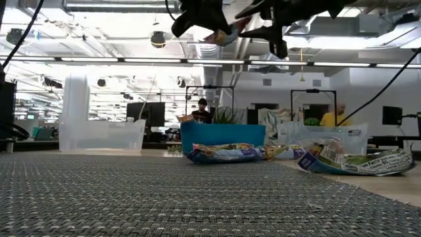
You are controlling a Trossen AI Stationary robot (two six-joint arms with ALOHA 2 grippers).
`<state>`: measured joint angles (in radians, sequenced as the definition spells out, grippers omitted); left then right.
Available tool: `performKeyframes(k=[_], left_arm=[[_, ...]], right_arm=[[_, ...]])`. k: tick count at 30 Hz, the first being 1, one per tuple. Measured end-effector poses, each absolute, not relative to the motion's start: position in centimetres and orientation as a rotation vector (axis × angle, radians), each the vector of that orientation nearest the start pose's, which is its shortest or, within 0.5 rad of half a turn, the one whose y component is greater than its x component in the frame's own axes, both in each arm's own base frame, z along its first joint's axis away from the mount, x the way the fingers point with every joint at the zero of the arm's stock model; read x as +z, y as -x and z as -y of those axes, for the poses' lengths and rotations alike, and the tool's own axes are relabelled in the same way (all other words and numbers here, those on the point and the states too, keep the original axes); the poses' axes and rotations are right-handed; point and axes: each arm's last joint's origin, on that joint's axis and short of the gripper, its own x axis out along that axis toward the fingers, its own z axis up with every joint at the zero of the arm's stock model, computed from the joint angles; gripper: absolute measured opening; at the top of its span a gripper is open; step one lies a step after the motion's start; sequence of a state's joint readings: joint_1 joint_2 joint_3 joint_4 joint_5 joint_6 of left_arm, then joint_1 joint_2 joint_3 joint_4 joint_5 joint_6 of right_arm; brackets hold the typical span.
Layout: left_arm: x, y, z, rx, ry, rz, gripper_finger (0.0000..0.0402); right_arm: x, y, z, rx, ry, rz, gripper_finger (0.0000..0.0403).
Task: Pick and place Granola Bars by type
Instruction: Put the red granola bar into the right transparent bin
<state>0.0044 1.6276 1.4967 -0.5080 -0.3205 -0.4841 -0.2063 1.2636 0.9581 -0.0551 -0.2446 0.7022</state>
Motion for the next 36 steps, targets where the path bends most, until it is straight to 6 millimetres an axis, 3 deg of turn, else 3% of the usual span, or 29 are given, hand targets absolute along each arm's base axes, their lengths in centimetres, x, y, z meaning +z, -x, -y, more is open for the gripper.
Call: performKeyframes(k=[13,24,29,36], left_arm=[[33.7,-36.2,-0.8,0.432,0.377,-0.558,0.0],[33.7,-36.3,-1.1,0.451,0.363,-0.545,0.001],[33.6,-36.1,-1.7,0.48,0.346,-0.563,0.0044],[32.8,-35.8,-3.0,0.536,0.336,-0.629,0.0133]], right_arm=[[30.4,-27.6,5.9,-0.136,-0.726,-0.337,0.0156],[30.5,-27.6,5.9,-0.124,-0.686,-0.336,0.002],[30.2,-27.3,6.3,-0.141,-0.676,-0.363,0.002],[28.8,-26.4,6.9,-0.188,-0.67,-0.522,0.0015]])
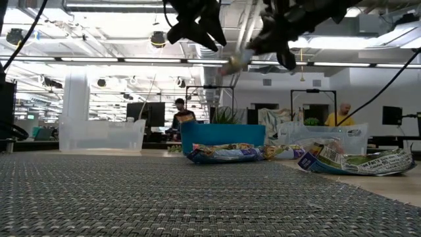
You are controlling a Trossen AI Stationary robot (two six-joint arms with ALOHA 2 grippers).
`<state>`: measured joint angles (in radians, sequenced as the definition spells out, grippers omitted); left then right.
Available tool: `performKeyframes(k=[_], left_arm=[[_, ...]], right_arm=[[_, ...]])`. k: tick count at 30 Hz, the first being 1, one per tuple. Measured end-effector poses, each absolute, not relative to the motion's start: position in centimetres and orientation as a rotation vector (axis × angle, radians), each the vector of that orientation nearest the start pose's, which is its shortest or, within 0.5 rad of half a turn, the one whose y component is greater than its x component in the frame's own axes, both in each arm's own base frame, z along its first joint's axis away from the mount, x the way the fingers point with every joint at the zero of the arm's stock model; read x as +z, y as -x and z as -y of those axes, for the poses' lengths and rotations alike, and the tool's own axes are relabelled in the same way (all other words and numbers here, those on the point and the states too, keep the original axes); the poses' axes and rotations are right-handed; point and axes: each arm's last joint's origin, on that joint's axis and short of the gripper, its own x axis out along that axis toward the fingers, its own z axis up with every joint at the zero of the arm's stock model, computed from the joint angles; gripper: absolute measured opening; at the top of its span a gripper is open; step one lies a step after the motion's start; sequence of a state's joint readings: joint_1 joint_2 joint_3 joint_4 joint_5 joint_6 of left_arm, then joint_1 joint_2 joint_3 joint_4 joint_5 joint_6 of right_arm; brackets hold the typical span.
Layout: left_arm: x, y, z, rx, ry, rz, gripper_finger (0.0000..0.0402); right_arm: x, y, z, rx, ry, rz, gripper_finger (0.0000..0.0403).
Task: Pick and place Granola Bars by type
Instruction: Put the red granola bar into the right transparent bin
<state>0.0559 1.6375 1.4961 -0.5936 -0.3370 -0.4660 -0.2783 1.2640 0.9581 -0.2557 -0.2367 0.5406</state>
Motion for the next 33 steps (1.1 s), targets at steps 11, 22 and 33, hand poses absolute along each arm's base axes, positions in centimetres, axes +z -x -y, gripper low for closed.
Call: performKeyframes(k=[11,22,33], left_arm=[[32.7,-36.0,-2.4,0.298,0.313,-0.696,0.0187],[32.7,-36.0,-1.8,0.184,0.289,-0.718,0.0169],[32.7,-36.0,-1.8,0.188,0.289,-0.717,0.016]], right_arm=[[25.4,-22.0,9.3,-0.685,-0.494,-0.958,0.0031],[25.3,-20.9,10.3,-0.787,-0.464,-1.0,0.0014],[30.4,-18.5,10.3,-0.931,-0.358,-0.81,0.0013]])
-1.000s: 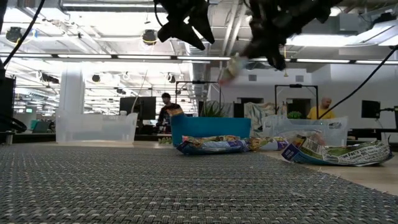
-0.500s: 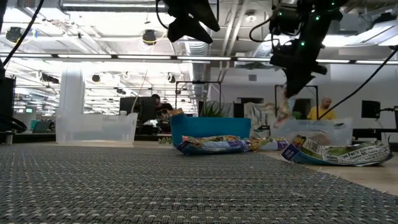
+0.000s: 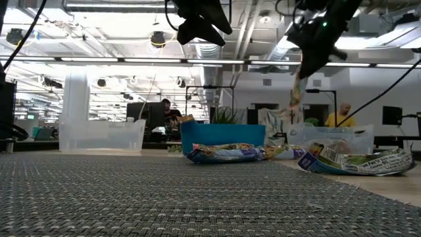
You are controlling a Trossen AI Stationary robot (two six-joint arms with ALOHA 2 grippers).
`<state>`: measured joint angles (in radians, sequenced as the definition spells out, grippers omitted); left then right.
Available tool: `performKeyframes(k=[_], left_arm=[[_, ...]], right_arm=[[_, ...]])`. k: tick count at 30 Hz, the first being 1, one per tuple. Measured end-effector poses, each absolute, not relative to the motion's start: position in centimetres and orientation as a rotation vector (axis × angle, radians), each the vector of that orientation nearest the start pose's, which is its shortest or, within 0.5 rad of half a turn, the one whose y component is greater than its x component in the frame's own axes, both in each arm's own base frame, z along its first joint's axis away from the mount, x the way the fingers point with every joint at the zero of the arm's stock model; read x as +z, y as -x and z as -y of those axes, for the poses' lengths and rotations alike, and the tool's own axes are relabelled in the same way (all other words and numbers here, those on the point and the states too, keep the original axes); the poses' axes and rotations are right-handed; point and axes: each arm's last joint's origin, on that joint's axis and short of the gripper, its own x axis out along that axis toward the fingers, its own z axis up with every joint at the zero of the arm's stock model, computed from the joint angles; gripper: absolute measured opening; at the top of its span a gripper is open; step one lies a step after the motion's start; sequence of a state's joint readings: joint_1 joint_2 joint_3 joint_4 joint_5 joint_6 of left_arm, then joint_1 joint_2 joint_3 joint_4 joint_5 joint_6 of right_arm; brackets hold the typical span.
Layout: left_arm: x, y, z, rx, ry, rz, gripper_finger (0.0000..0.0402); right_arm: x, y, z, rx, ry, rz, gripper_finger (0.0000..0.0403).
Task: Pick and place Granola Bars by type
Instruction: Put the red granola bar into the right transparent bin
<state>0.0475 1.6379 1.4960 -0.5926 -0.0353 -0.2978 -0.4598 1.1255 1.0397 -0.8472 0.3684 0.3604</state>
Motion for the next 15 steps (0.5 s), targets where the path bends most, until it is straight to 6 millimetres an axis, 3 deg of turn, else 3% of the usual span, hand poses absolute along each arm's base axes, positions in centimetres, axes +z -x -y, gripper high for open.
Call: performKeyframes(k=[4,7,15], left_arm=[[32.7,-36.0,-1.8,0.19,0.287,-0.717,0.016],[32.7,-36.0,-1.8,0.185,0.273,-0.718,0.016],[32.7,-36.0,-2.0,0.231,0.251,-0.712,0.016]], right_arm=[[31.5,-16.8,11.0,-0.989,-0.339,-0.891,0.0013],[31.0,-15.8,11.3,-1.007,-0.373,-0.991,0.0013],[30.0,-16.1,12.5,-1.018,-0.365,-1.085,0.0041]])
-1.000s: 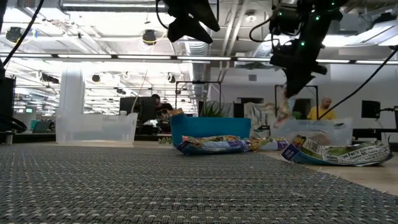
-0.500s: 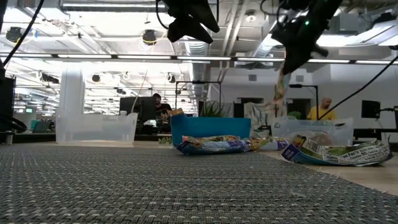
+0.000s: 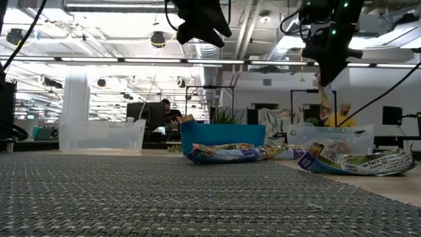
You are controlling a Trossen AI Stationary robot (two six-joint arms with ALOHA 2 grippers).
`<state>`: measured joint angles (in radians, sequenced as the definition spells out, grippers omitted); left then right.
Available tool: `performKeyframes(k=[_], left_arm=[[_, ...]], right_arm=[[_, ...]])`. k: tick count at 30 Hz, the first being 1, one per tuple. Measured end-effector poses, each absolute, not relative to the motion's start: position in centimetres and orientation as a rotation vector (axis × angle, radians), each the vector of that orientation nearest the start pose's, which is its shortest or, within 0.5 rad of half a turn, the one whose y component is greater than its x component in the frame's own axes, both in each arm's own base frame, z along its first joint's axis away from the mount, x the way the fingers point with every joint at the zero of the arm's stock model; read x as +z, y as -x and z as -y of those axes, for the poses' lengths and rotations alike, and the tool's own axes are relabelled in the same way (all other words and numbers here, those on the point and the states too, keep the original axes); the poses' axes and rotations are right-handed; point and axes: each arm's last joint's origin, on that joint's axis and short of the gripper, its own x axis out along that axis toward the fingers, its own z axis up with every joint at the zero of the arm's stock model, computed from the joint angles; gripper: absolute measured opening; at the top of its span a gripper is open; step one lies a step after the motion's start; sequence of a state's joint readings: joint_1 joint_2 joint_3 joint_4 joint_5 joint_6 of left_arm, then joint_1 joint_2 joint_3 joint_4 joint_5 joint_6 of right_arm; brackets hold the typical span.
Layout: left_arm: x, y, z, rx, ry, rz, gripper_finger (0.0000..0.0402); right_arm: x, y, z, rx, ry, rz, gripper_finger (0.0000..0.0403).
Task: Pick and place Granola Bars by type
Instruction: Put the red granola bar into the right transparent bin
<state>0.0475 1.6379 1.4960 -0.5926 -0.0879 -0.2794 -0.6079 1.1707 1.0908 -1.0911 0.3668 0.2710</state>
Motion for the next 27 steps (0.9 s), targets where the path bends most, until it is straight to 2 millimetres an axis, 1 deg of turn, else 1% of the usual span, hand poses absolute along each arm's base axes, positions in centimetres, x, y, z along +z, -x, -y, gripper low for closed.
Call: performKeyframes(k=[6,12,16,21,25,27], left_arm=[[32.69,-35.99,-1.96,0.235,0.25,-0.711,0.016],[32.68,-35.98,-1.97,0.236,0.249,-0.712,0.016],[32.67,-35.96,-1.97,0.237,0.249,-0.715,0.016],[32.5,-35.81,-1.96,0.24,0.247,-0.738,0.016],[32.39,-35.72,-1.96,0.241,0.247,-0.752,0.016],[32.36,-35.7,-1.96,0.242,0.246,-0.756,0.016]], right_arm=[[29.35,-16.26,12.98,-1.014,-0.369,-1.136,0.0099],[29.41,-16.25,12.94,-1.016,-0.368,-1.131,0.0165],[29.4,-16.27,12.92,-1.014,-0.375,-1.128,0.0199],[29.4,-16.25,12.91,-1.015,-0.375,-1.13,0.0225],[29.39,-16.28,12.89,-1.011,-0.378,-1.129,0.023],[29.51,-16.61,12.77,-0.966,-0.404,-1.094,0.0229]])
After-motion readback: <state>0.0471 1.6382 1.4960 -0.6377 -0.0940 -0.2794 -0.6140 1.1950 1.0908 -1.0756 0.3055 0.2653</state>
